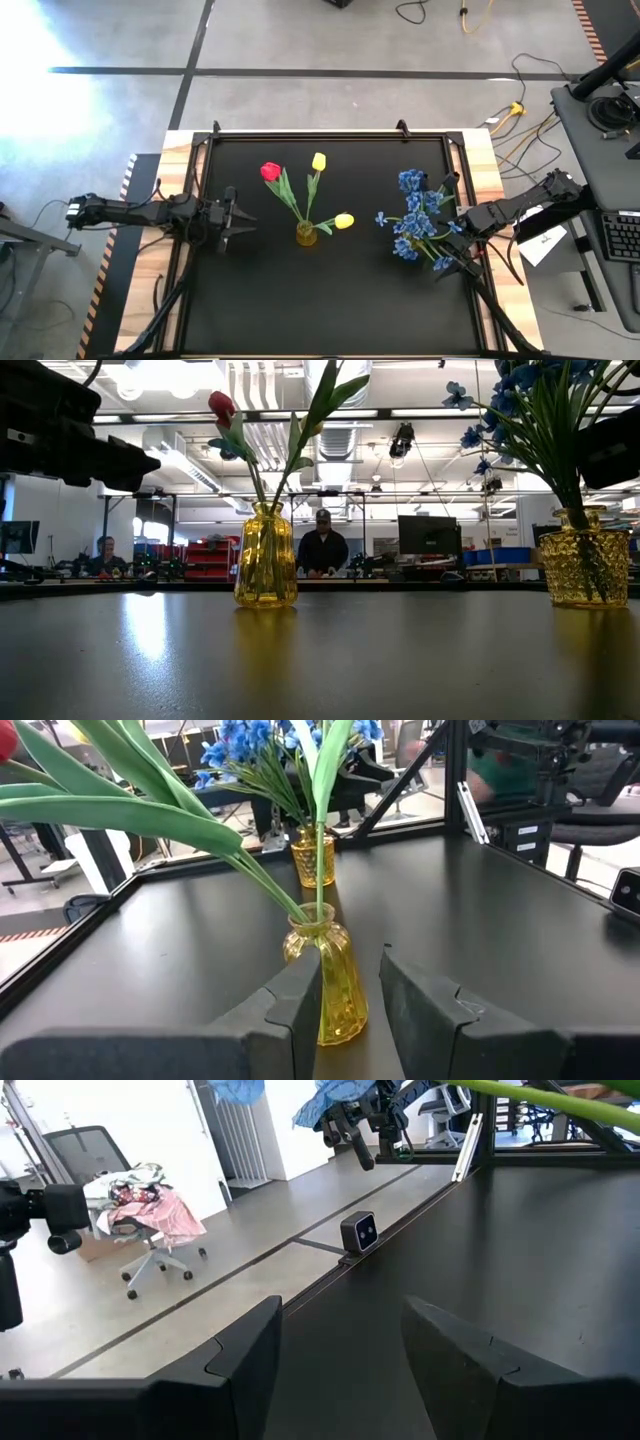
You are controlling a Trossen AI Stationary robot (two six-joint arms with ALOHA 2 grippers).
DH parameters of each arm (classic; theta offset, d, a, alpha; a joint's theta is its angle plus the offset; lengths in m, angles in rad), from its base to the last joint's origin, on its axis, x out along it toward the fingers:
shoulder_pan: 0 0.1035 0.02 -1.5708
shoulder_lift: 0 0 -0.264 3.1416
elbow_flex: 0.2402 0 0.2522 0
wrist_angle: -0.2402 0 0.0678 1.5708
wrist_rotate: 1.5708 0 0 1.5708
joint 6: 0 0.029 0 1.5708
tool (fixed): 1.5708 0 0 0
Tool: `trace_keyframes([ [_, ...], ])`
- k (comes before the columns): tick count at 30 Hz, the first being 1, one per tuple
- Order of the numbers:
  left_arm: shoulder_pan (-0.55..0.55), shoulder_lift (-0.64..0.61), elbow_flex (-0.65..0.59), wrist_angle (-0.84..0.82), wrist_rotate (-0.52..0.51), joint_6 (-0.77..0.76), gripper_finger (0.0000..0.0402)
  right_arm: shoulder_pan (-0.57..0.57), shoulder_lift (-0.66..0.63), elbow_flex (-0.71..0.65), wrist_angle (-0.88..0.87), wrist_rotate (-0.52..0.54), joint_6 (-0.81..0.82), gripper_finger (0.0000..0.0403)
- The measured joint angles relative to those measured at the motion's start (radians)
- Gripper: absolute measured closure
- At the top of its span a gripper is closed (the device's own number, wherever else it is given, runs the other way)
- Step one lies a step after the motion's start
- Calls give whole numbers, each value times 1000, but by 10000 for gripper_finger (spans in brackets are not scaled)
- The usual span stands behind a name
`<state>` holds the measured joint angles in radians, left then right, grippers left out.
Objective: Sort flowers into vase by color
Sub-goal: Return to Home Position
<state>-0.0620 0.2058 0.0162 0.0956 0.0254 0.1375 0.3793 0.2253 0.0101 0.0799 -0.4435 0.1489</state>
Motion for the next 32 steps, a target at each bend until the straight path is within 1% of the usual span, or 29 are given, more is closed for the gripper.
trace_keyframes([
  [32,0,18,0,0,0,0,310,0,0,0,0,0,0,207],
])
